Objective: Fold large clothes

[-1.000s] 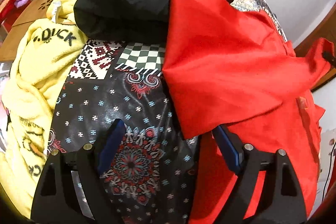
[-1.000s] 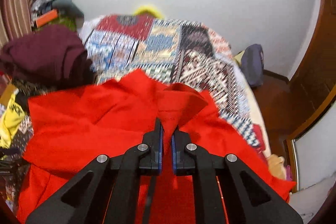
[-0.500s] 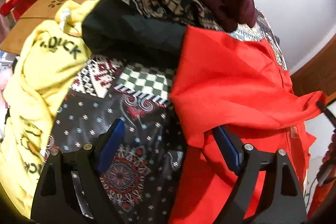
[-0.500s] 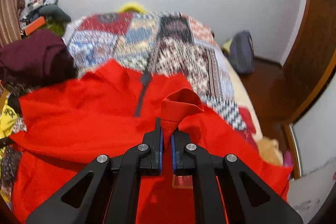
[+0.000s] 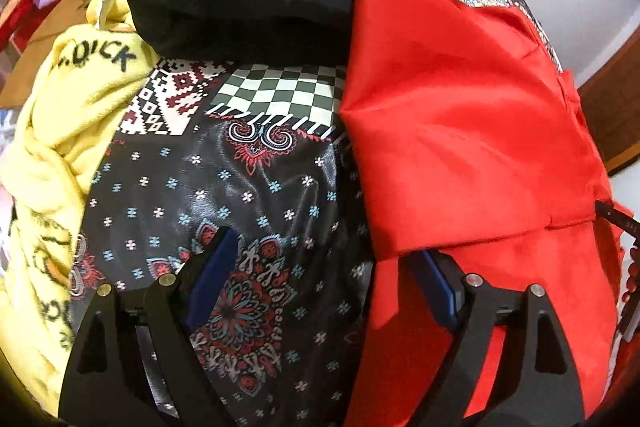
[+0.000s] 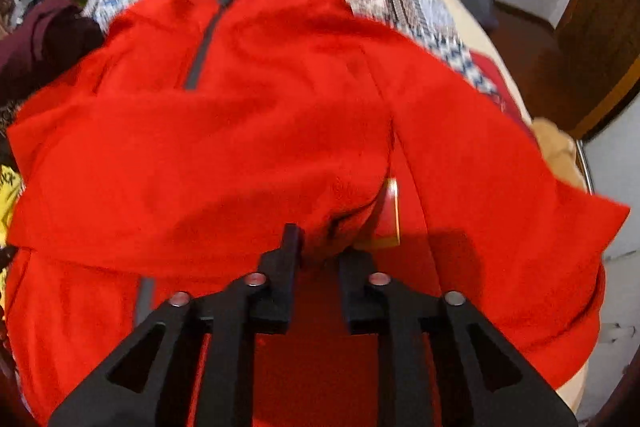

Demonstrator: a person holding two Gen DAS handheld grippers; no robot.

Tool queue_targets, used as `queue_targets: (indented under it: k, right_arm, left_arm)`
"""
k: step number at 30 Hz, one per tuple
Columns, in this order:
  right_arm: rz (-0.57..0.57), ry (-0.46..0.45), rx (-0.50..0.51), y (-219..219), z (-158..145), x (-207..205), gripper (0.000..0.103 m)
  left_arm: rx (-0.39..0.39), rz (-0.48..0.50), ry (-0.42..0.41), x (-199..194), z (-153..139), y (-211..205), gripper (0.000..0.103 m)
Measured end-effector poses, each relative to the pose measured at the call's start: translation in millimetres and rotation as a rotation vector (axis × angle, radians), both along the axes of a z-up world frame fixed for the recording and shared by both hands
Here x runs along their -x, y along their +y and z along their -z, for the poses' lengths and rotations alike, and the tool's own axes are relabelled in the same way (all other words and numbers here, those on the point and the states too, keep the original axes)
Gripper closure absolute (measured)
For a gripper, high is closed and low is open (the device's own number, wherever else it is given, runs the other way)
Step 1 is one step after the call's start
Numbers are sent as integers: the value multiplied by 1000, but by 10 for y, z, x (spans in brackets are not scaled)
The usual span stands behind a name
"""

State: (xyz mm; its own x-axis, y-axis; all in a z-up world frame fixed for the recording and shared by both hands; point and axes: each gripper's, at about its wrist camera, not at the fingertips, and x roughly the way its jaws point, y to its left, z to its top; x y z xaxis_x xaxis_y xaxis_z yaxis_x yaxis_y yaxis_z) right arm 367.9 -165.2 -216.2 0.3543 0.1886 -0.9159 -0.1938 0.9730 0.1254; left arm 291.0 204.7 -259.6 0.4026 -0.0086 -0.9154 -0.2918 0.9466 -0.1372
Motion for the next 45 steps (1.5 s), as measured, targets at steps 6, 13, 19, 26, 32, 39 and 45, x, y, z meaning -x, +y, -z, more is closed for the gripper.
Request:
queue_targets:
  k: [6, 13, 19, 26, 32, 39, 45]
  right_arm:
    - [31, 33, -45, -217, -84, 168, 62]
    - [86, 2, -94, -503, -415, 315, 61]
    - [183, -115, -137, -924, -813, 512, 58]
    - [365, -208, -140, -1536, -962, 672, 41]
    - [524, -103, -188, -2153, -602, 714, 41]
    - [694, 74, -317, -2607, 82, 746, 41]
    - [800, 128, -449, -2786, 435, 730, 34]
  left_arm:
    - [-119, 88, -7, 143, -178, -172, 18]
    - [-192, 172, -99, 129, -650, -447, 18]
    - [-178, 221, -211, -74, -1109, -711, 18]
    - [-134, 283, -277, -369, -1364, -1089, 18]
    - [-88, 335, -256, -529, -1248, -1394, 18]
    - [-73, 370, -193, -625, -982, -1577, 18]
    - [-50, 348, -140, -692, -826, -1523, 18]
